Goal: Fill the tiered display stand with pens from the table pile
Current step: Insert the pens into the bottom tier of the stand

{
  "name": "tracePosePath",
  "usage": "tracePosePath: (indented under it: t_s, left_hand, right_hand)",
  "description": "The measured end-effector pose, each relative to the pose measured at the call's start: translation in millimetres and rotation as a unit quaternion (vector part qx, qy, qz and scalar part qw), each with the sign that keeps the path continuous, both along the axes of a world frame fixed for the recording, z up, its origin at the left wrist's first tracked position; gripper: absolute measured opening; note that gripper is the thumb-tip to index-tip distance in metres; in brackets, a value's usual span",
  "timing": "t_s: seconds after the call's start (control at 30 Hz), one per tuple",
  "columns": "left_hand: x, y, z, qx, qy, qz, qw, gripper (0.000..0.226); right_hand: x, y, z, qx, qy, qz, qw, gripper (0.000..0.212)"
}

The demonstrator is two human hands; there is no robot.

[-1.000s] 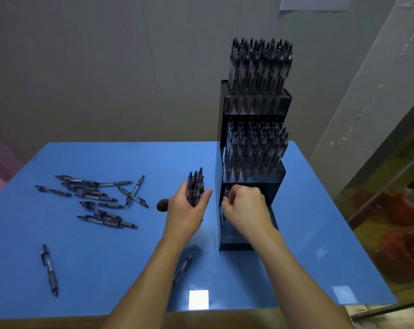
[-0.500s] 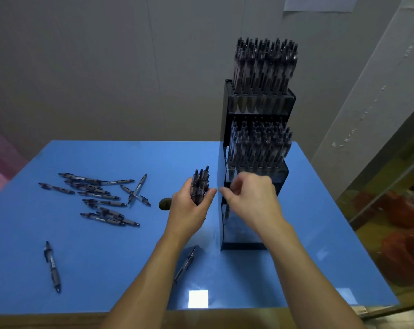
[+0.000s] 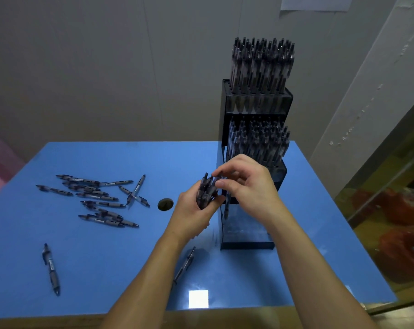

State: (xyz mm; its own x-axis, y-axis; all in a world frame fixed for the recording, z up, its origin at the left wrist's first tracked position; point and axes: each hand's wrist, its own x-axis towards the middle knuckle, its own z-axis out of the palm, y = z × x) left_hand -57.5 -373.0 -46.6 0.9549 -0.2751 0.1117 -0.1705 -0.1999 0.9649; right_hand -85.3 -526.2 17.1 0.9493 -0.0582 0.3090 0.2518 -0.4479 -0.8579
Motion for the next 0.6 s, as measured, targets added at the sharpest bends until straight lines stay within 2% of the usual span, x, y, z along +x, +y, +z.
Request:
tracePosePath:
  t_s: [0.07,0.2,0.23,0.4,0.6]
  left_hand:
    - [2,1,-2,0.004,0.006,0.011,1.000,0.019]
    - [5,5,-6,0.007,0.018,0.035,0.999,0.026]
    - [5,6,-8,0.005,0.021,0.046,0.999,0.029]
    - [9,8,-14,0.001,0.021,0.102,0.995,0.044]
    - [9,1,-14,-0.003,0.031,0.101,0.994,0.044]
  right_hand:
    - [0,-2,3,0.033,-0.007,-0.009,0.999,0.017]
    - [-7,-8,19,0.178,-0.029,-0.071,0.981,0.008]
    - [-10,-12,23,0.180,-0.041,-0.095,0.978,0.008]
    - [-19,-32,18,0.018,-0.035,-0.215,0.976,0.017]
    - [-13,-31,-5,-0.051,0.032,-0.285,0.957,0.019]
